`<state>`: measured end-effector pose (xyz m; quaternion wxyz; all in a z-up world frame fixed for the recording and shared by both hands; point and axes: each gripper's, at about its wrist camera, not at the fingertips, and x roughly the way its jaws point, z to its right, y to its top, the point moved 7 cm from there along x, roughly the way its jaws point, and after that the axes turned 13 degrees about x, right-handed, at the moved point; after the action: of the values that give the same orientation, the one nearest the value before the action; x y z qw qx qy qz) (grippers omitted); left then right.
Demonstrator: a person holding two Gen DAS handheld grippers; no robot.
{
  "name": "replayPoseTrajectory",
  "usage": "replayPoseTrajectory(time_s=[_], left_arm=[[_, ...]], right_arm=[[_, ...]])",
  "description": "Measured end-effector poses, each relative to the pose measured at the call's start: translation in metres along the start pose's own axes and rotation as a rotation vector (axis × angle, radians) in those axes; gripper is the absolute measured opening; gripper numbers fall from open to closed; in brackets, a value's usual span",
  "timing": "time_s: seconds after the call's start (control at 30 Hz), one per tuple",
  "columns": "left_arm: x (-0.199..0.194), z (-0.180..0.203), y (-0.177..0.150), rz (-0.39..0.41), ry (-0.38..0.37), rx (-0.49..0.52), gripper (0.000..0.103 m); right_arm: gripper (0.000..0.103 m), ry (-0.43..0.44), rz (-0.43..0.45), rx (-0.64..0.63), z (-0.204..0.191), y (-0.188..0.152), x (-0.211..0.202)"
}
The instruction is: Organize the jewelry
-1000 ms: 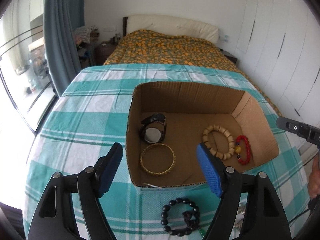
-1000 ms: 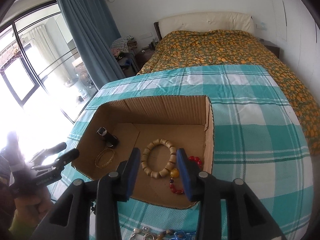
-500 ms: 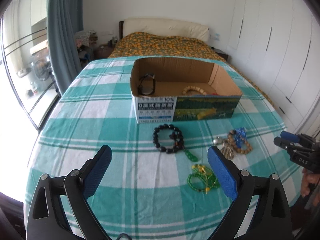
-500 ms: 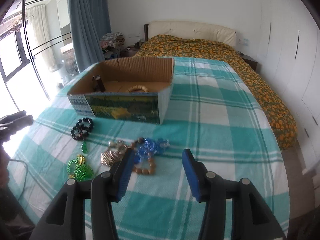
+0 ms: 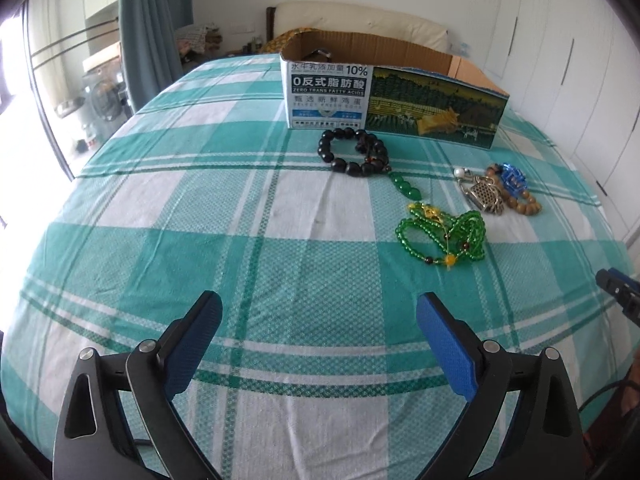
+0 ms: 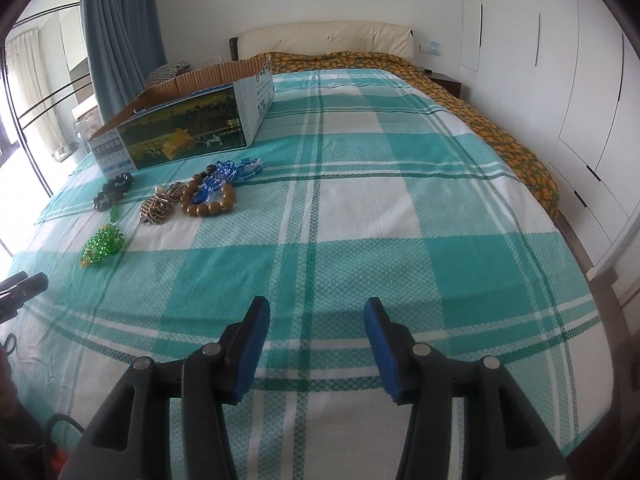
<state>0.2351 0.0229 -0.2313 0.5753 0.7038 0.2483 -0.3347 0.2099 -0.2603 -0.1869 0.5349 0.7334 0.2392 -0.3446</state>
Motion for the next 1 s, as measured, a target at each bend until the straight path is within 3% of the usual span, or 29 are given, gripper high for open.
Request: replayPoseTrajectory(time_s=[0.13, 0.23, 0.6, 0.73, 1.0], left_arm=[[0.007, 0.004, -0.005, -0.033, -0.014, 0.017, 0.098], [0.009, 0.004, -0.006, -0.041, -0.017, 0.015, 0.098], [0.011, 0.0, -0.009, -0.054, -0.031, -0.017, 0.1], [0.014, 0.005, -0.009, -0.077, -0.015, 0.016, 0.102], [0.015, 0.006, -0.009, -0.082, -0.012, 0.024, 0.102]], right_arm=[[0.051, 0.007, 0.0, 0.025, 0.001, -0.007, -0.001], [0.061, 0.009, 0.01, 0.034, -0.001, -0.011, -0.003], [0.063, 0.007, 0.004, 0.04, -0.013, -0.017, -0.006], [0.074, -0.006, 0.003, 0.031, -0.02, -0.021, -0.006], [0.075, -0.028, -0.002, 0.003, -0.028, -0.03, -0.011]])
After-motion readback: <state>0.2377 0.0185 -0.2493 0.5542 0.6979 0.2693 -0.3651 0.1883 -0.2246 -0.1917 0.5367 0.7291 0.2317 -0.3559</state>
